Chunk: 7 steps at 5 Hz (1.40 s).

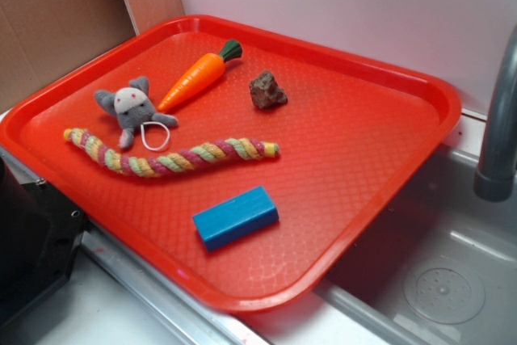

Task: Grab the rock.

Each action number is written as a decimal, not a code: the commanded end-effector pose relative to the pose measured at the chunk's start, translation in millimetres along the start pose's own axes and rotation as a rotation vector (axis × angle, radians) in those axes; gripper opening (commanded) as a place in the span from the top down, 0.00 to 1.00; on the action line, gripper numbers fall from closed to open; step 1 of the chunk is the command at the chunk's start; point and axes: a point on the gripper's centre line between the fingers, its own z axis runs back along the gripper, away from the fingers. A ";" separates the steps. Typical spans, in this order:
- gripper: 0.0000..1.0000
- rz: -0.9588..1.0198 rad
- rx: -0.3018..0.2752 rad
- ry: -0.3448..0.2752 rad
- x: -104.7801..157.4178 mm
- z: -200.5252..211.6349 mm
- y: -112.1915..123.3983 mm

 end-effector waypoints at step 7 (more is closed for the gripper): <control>0.00 -0.708 -0.118 0.021 99.7 -176.2 -9.7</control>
